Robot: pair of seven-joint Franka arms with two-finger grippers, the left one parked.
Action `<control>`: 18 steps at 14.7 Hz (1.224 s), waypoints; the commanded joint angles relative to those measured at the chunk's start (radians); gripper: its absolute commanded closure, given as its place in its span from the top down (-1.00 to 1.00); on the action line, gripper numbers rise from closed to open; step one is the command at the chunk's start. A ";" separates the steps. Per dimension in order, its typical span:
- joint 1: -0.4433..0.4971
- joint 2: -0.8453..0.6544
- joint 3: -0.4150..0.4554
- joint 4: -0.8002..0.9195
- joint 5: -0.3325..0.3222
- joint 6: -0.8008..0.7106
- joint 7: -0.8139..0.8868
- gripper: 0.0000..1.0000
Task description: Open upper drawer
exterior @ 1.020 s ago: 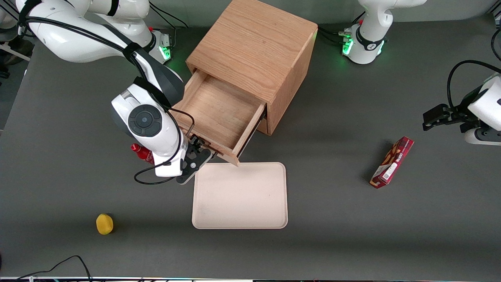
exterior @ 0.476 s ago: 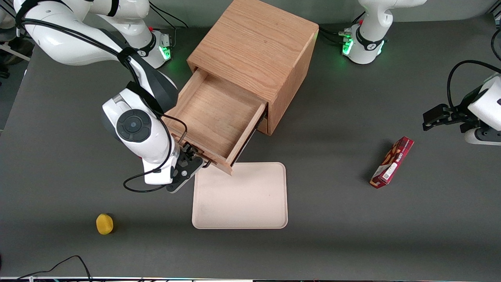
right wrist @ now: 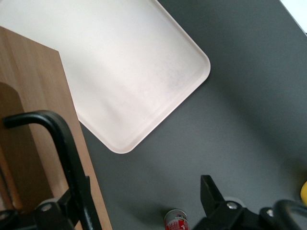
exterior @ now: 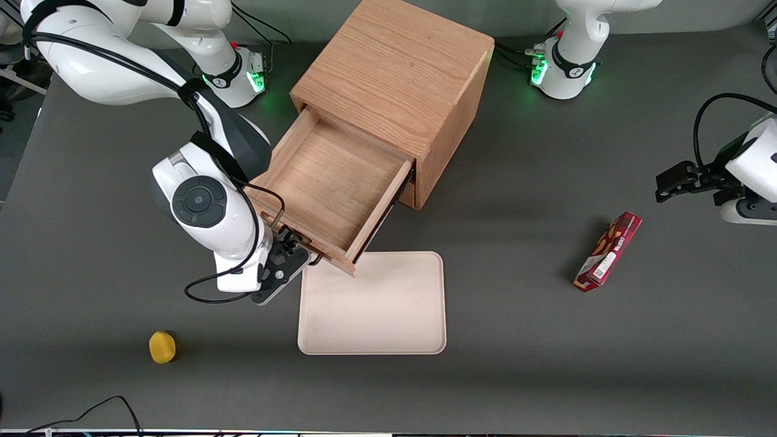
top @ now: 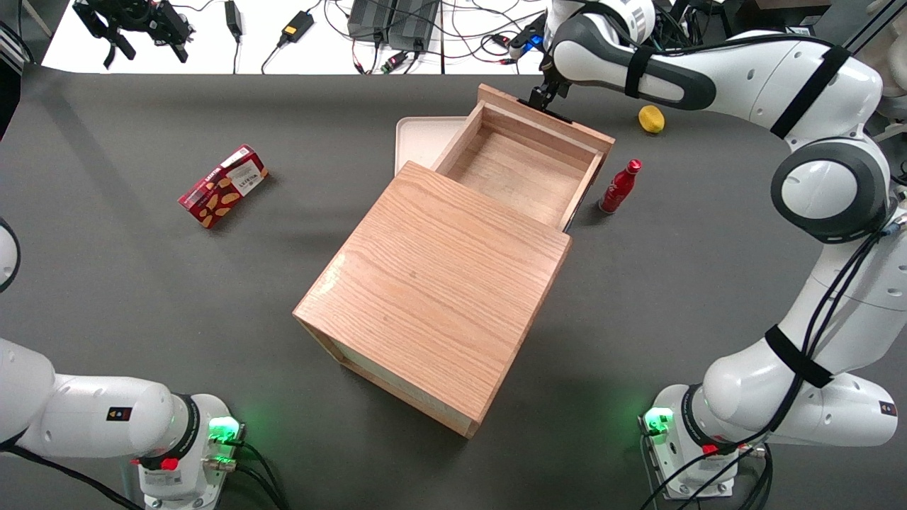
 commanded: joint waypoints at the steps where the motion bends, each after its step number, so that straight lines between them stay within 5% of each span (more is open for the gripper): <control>1: 0.024 0.031 -0.016 0.073 -0.074 0.008 -0.002 1.00; 16: 0.049 0.057 0.029 0.094 0.029 -0.146 -0.007 1.00; 18: 0.047 0.061 0.023 0.125 0.094 -0.176 -0.031 1.00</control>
